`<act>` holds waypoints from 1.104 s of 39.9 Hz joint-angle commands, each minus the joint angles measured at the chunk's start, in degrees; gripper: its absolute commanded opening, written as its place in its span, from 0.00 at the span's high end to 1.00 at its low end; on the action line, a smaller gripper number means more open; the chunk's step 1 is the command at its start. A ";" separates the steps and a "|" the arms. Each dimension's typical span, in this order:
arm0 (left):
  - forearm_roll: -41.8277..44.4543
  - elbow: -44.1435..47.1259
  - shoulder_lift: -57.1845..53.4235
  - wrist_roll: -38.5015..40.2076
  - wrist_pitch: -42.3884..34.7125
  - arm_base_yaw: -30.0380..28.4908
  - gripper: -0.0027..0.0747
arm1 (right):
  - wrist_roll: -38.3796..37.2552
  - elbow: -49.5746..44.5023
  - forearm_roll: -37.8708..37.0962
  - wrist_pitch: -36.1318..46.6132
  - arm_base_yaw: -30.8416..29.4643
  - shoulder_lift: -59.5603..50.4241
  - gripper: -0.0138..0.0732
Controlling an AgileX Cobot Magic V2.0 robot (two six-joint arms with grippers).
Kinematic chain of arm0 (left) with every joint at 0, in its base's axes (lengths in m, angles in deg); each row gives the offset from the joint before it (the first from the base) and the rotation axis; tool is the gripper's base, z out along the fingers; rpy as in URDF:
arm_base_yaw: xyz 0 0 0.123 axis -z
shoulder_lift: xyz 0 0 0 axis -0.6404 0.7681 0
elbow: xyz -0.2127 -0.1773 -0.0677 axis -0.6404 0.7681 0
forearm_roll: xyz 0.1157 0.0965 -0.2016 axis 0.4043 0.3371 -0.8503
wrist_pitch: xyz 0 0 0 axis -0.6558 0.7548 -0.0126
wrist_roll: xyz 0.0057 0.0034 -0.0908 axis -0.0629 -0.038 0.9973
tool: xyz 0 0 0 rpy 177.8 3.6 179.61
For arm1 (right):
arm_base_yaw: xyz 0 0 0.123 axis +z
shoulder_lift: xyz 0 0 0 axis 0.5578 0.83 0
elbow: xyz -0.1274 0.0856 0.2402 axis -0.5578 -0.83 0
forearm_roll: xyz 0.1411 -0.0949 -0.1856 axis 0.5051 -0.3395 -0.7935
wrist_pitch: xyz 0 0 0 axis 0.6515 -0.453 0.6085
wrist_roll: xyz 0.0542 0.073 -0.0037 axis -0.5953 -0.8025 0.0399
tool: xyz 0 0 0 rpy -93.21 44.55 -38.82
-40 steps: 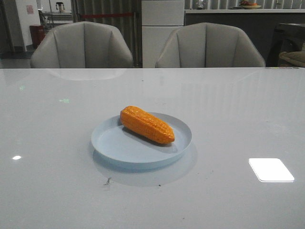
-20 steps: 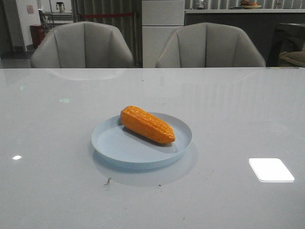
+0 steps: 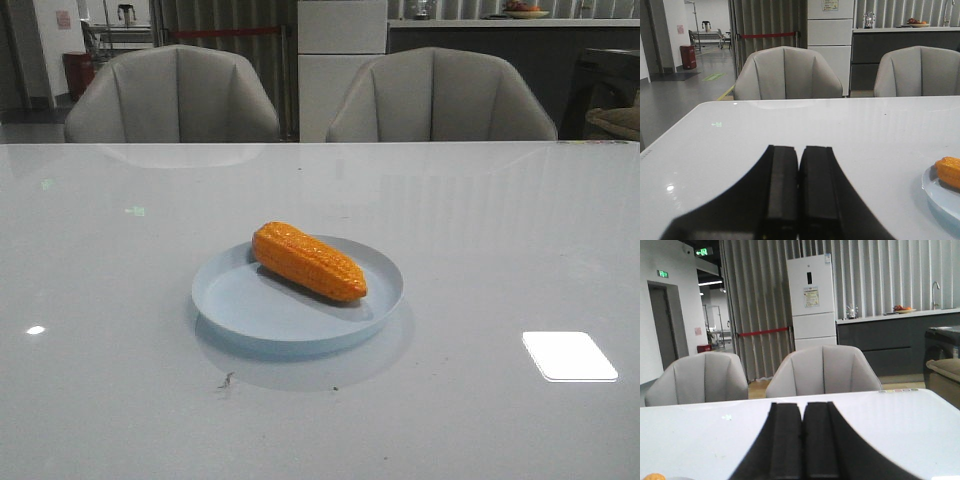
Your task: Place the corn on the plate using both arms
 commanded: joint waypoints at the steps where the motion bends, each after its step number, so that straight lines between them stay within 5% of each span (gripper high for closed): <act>1: -0.28 2.07 -0.86 0.73 -5.10 0.10 0.85 | 10.29 0.91 7.76 2.03 -0.29 0.35 0.78; 16: -0.28 2.07 -0.86 0.73 -5.10 0.10 0.85 | 12.59 -1.21 9.32 -9.86 -0.11 -1.31 0.78; 44: -0.28 2.07 -0.86 0.73 -5.10 0.10 0.85 | 12.59 -1.21 9.32 -10.33 -0.11 -1.31 0.78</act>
